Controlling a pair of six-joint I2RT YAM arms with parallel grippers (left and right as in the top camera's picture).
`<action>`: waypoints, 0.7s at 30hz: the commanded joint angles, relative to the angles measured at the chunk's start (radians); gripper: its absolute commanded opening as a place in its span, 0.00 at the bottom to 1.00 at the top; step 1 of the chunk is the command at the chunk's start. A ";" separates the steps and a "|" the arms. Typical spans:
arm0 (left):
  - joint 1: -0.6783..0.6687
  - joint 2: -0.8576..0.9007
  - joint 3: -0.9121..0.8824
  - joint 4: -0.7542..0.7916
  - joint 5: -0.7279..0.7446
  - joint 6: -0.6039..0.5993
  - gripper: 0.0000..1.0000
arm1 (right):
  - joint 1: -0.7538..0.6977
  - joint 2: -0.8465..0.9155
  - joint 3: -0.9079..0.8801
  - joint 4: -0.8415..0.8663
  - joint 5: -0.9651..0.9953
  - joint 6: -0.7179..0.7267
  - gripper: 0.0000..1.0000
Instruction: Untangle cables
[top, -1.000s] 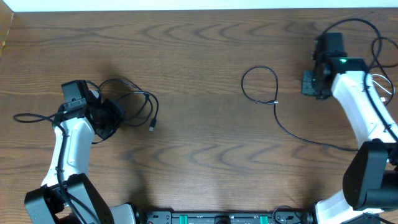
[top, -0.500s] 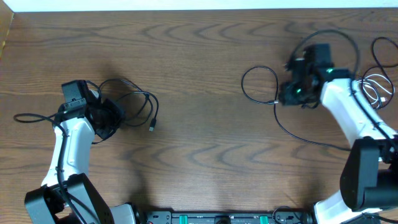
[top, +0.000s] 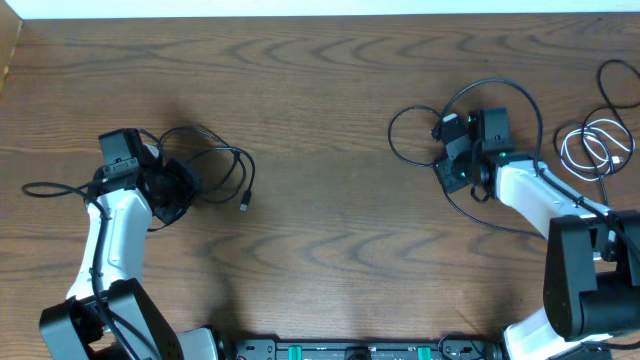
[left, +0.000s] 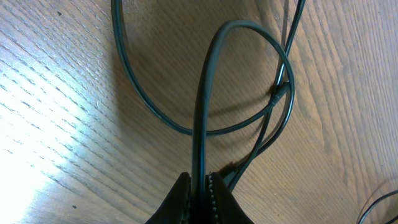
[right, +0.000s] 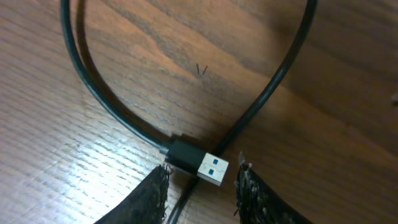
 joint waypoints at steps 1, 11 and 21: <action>-0.002 0.003 -0.005 -0.002 0.005 0.017 0.08 | 0.007 0.007 -0.049 0.052 -0.002 -0.019 0.34; -0.002 0.003 -0.005 -0.002 0.005 0.017 0.09 | 0.011 0.007 -0.110 0.198 -0.016 -0.019 0.53; -0.002 0.003 -0.005 -0.002 0.005 0.017 0.08 | 0.011 0.007 -0.110 0.217 -0.085 -0.035 0.42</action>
